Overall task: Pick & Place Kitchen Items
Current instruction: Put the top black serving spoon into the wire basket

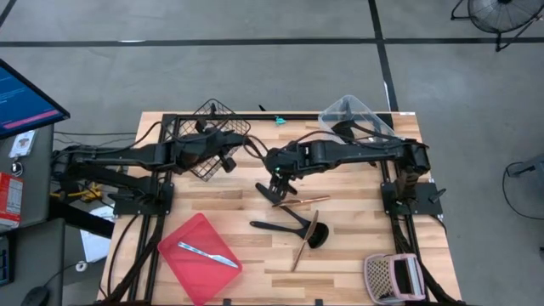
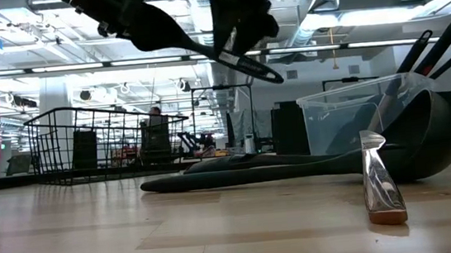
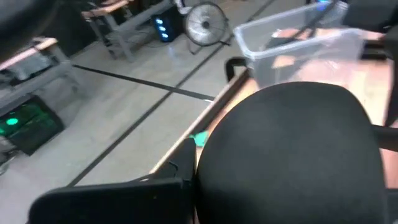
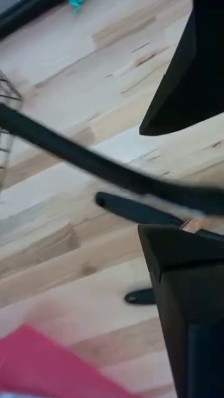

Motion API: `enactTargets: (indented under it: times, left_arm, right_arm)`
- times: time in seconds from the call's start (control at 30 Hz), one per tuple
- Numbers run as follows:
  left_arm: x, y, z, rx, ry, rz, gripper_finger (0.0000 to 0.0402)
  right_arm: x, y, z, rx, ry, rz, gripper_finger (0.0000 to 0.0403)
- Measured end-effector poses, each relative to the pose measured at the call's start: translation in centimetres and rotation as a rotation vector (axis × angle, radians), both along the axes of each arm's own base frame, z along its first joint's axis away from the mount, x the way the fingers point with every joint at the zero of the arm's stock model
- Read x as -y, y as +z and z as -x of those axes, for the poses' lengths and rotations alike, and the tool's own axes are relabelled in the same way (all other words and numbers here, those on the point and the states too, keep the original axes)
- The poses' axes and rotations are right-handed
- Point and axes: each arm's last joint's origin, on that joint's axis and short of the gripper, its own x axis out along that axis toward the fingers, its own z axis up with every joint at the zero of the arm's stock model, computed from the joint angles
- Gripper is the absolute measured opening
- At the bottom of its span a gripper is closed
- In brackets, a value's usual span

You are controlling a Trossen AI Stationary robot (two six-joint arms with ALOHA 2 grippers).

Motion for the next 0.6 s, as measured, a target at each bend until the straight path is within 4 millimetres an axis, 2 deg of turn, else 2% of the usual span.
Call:
enactTargets:
  times: [0.17,0.33,0.47,0.6]
  left_arm:
    - [-0.2,0.5,0.4,0.025,0.075,-0.028,0.0043]
    - [-0.8,1.5,1.7,0.116,0.208,-0.034,0.0043]
    - [-1.8,2.8,3.6,0.278,0.329,0.016,0.0043]
    - [-3.1,4.0,5.8,0.493,0.464,0.087,0.0043]
  right_arm:
    - [-0.7,2.4,0.9,0.095,0.015,-0.003,0.0248]
    - [-2.1,6.1,2.8,0.243,0.035,0.019,0.0248]
    - [-3.5,9.2,5.0,0.371,0.038,0.055,0.0248]
    - [-5.3,11.5,7.1,0.462,0.029,0.145,0.0248]
